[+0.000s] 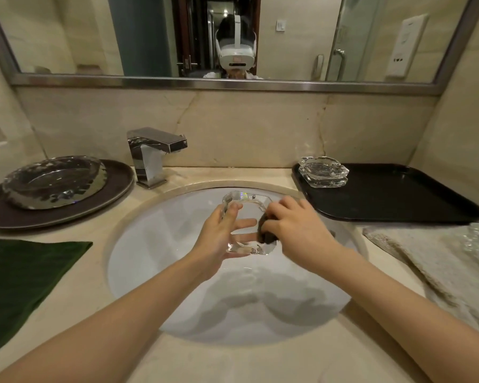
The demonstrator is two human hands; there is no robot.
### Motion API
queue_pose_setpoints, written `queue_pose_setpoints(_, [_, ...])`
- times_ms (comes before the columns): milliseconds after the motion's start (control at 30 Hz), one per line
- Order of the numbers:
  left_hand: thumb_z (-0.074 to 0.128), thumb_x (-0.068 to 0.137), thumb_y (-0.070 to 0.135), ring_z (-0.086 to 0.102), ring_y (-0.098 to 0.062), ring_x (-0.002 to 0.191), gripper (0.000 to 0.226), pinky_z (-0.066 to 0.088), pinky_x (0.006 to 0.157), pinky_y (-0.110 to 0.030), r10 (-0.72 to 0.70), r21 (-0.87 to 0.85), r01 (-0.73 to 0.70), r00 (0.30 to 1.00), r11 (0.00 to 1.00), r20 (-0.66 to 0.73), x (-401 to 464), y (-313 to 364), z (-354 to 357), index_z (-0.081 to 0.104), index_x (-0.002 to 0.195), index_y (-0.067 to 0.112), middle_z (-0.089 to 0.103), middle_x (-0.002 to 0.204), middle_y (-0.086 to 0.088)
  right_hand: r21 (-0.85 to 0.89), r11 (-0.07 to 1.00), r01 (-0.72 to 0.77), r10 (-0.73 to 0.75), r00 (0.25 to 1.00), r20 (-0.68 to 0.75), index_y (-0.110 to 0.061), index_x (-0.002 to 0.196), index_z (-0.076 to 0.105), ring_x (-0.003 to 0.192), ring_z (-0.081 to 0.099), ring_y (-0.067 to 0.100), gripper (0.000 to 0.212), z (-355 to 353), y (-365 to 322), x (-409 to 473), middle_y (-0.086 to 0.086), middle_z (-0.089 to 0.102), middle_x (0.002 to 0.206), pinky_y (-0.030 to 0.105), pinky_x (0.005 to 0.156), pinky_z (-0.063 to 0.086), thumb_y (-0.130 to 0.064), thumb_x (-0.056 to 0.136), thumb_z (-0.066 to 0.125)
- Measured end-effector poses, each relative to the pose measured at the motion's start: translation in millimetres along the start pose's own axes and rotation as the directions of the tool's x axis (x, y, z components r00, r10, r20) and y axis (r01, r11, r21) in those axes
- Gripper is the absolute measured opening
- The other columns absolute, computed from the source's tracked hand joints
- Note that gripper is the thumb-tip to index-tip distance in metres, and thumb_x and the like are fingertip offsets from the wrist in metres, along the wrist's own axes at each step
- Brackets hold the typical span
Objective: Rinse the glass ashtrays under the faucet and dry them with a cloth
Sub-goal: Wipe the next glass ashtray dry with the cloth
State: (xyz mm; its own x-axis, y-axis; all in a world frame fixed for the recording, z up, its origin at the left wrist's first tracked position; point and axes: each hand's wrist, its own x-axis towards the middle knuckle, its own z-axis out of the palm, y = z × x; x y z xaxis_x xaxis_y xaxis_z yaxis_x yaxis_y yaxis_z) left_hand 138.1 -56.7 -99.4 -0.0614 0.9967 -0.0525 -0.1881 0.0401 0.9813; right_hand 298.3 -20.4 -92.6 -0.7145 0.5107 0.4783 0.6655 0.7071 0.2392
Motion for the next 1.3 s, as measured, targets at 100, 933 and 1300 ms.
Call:
queue_pose_setpoints(100, [0.042,0.1,0.025,0.072,-0.025,0.084,0.013,0.056,0.074,-0.041,-0.032,-0.016,0.033,0.998,0.999,0.063,-1,-2,1,0.05,0.11,0.03,0.071,0.101,-0.002,0.098,0.986,-0.135,0.153,0.969,-0.197,-0.011,0.089,0.071,0.079,0.058,0.033,0.03,-2,11,1,0.01,0.061,0.089,0.035,0.063,0.045,-0.01,0.074,0.045])
queue_pose_setpoints(933, [0.036,0.088,-0.01,0.071,-0.022,0.09,0.034,0.057,0.064,-0.033,-0.114,0.203,0.041,0.924,0.978,0.364,-12,1,9,0.048,0.113,0.01,0.072,0.097,-0.005,0.351,0.918,-0.183,0.184,0.982,0.031,-0.019,0.123,0.052,0.102,0.056,0.023,0.038,-6,-3,10,0.001,0.06,0.114,0.036,0.076,0.047,-0.035,0.092,0.037])
queue_pose_setpoints(1300, [0.04,0.1,0.014,0.071,-0.024,0.083,0.018,0.056,0.061,-0.037,0.035,0.028,-0.039,0.99,0.999,0.139,-9,2,9,0.054,0.11,0.017,0.069,0.093,-0.004,0.841,-0.173,-0.513,0.465,0.71,0.529,-0.003,0.076,0.059,0.064,0.053,0.021,0.028,-29,27,4,0.01,0.06,0.065,0.027,0.059,0.042,-0.016,0.096,0.044])
